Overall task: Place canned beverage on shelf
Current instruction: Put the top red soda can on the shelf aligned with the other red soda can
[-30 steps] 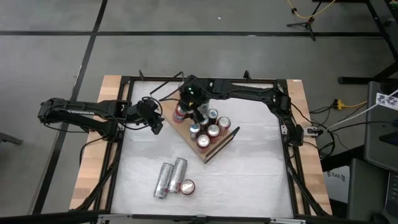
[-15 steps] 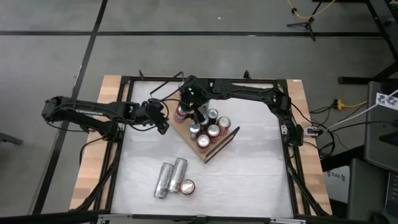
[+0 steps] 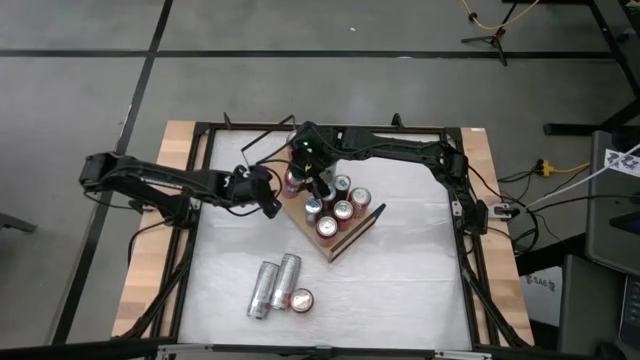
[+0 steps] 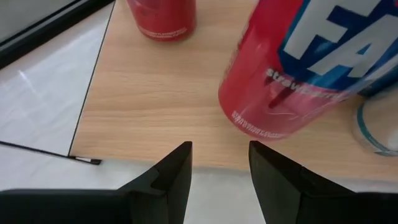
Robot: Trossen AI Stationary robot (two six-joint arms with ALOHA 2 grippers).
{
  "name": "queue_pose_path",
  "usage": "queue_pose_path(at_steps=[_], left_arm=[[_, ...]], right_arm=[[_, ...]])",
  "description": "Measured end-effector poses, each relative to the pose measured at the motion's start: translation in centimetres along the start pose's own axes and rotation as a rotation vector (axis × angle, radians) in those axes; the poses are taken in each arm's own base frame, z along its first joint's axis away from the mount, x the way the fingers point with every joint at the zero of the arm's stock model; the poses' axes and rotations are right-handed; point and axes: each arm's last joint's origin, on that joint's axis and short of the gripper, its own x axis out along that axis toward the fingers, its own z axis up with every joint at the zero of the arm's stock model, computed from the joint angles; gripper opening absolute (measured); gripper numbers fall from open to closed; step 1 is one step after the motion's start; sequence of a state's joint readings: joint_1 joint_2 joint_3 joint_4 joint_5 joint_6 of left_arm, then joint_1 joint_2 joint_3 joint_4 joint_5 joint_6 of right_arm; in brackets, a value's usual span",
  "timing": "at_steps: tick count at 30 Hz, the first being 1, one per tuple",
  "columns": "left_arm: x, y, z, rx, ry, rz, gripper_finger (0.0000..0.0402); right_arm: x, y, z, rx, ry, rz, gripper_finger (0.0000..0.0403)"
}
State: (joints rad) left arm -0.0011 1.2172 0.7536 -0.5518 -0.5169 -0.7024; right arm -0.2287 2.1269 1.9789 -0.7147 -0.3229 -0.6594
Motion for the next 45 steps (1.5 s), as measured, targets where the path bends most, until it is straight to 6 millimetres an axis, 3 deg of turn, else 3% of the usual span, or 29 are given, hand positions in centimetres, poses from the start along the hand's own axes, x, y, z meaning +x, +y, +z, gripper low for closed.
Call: queue_pose_path(at_steps=[33, 45], left_arm=[[0.15, -0.25, 0.22, -0.016, -0.03, -0.005, 0.015], [0.15, -0.31, 0.17, -0.016, -0.013, -0.025, 0.015]], right_arm=[[-0.07, -0.04, 0.08, -0.003, -0.006, -0.005, 0.0292], [-0.28, -0.12, 0.28, -0.008, -0.018, -0.013, 0.0351]])
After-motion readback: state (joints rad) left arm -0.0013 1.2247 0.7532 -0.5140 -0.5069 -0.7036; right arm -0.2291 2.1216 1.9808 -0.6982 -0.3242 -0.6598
